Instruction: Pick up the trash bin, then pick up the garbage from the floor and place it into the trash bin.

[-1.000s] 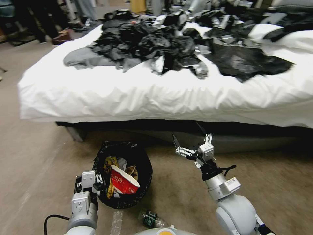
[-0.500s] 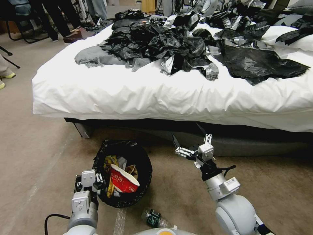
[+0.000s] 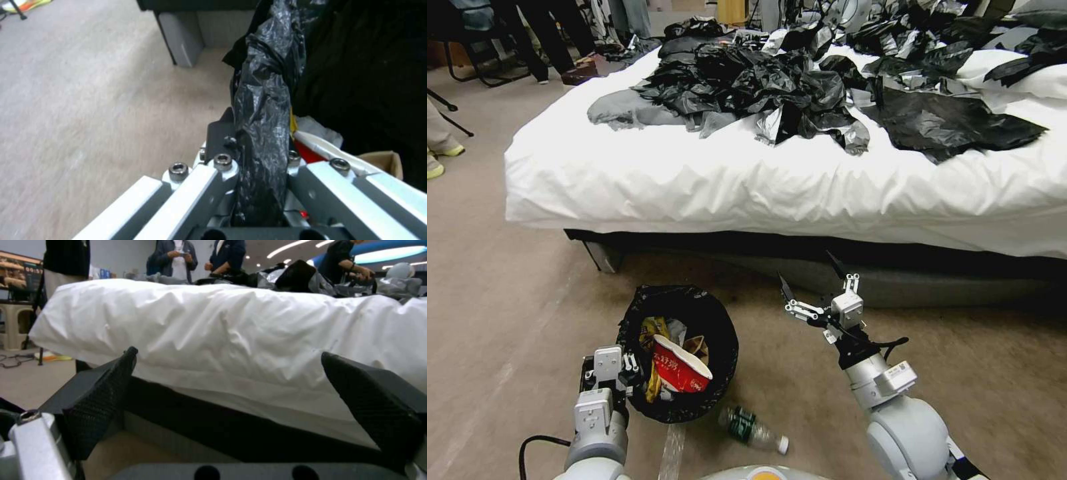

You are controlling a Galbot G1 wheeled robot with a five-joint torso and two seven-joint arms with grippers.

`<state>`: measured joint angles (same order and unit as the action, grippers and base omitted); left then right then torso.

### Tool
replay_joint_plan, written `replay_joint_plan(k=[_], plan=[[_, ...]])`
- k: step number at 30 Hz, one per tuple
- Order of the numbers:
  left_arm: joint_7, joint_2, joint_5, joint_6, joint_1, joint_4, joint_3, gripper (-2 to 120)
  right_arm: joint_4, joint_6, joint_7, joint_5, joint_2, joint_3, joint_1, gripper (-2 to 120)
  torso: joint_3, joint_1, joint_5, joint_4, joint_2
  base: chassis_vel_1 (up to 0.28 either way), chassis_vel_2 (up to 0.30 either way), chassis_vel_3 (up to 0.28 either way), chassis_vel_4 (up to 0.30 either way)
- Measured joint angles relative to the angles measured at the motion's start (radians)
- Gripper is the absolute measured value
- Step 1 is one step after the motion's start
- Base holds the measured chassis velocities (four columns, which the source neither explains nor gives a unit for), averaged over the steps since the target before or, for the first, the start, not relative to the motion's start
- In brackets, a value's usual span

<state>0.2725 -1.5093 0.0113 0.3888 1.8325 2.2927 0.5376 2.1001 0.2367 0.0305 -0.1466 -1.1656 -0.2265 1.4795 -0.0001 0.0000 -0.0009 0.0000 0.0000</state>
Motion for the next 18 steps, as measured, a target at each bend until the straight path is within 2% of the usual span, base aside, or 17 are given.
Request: replay_joint_plan(k=[3, 5, 7, 8, 9, 13, 14, 16, 18], plan=[[0.0, 0.0, 0.0, 0.0, 0.001, 0.0, 0.0, 1, 0.0, 0.0, 0.0, 0.0, 0.0, 0.0, 0.0, 100, 0.0, 0.0, 0.002, -0.0001, 0.0, 0.277, -0.253, -0.26, 0.263], [0.0, 0.0, -0.001, 0.0, 0.002, 0.0, 0.0, 1, 0.0, 0.001, -0.001, 0.0, 0.0, 0.0, 0.0, 100, 0.0, 0.0, 0.0005, -0.0001, 0.0, 0.264, -0.285, -0.271, 0.273], [0.0, 0.0, -0.001, 0.0, 0.003, 0.001, 0.0, 1, 0.0, 0.001, -0.001, 0.0, 0.0, 0.0, 0.0, 100, 0.0, 0.0, 0.0016, -0.0001, 0.0, 0.286, -0.283, -0.277, 0.279], [0.0, 0.0, -0.001, 0.0, 0.003, 0.001, 0.0, 1, 0.0, 0.002, -0.001, 0.0, 0.0, 0.0, -0.001, 100, 0.0, 0.0, 0.0005, 0.0001, 0.0, 0.303, -0.3, -0.281, 0.324], [0.0, 0.0, -0.001, 0.0, 0.003, 0.001, -0.001, 1, -0.001, 0.006, -0.001, 0.0, -0.001, 0.0, -0.001, 100, 0.0, 0.0, 0.0014, -0.0002, 0.0, 0.303, -0.29, -0.3, 0.324], [0.0, 0.0, -0.002, 0.0, 0.004, 0.002, -0.001, 1, -0.002, 0.012, -0.002, 0.001, -0.001, 0.0, -0.002, 100, 0.0, 0.0, 0.0009, -0.0001, 0.0, 0.257, -0.273, -0.231, 0.269], [0.0, 0.0, -0.002, 0.0, 0.004, 0.003, -0.001, 1, -0.002, 0.013, -0.002, 0.001, -0.001, 0.0, -0.002, 100, 0.0, 0.0, 0.0018, -0.0002, 0.0, 0.229, -0.151, -0.19, 0.239], [0.0, 0.0, -0.002, 0.0, 0.004, 0.003, -0.001, 1, -0.003, 0.014, -0.003, 0.001, 0.0, -0.001, -0.002, 100, 0.0, 0.0, 0.0006, 0.0001, 0.0, 0.092, -0.113, -0.093, 0.1], [-0.001, 0.0, -0.002, 0.0, 0.003, 0.004, -0.001, 1, -0.003, 0.015, -0.003, 0.001, 0.0, -0.001, -0.002, 100, 0.0, 0.0, 0.0009, 0.0, 0.0, 0.058, -0.034, -0.058, 0.053]])
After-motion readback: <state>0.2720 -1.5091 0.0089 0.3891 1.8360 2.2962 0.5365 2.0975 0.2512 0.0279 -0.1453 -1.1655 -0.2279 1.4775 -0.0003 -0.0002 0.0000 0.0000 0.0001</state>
